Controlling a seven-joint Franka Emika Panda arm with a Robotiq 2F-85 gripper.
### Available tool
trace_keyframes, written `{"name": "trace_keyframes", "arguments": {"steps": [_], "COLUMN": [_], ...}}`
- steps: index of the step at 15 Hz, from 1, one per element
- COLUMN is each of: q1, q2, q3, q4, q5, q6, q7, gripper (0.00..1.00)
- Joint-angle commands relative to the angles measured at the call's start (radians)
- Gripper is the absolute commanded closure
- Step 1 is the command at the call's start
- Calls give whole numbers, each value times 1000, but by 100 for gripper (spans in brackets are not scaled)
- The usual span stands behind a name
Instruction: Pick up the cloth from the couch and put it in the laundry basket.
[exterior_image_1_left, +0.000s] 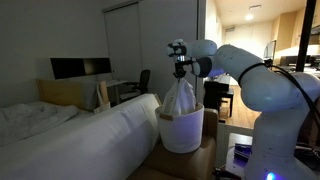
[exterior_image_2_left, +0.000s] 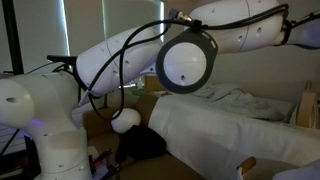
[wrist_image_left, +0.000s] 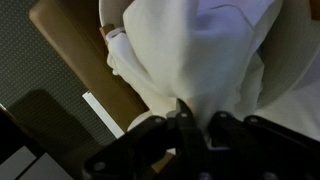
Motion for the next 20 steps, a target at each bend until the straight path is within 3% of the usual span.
{"name": "trace_keyframes", "arguments": {"steps": [1, 13, 14, 18, 19, 20], "q1": [0, 3, 3, 4, 4, 6], "q2": [29, 67, 69, 58, 58, 68], "q3": [-11, -11, -3, -4, -4, -3], "q4": [1, 10, 1, -18, -18, -11], "q5": [-26, -34, -22, -23, -23, -24], "q6": [5, -26, -30, -19, -19, -10], "q7": [0, -36, -15, -15, -15, -17], "gripper": [89, 89, 84, 84, 90, 90]}}
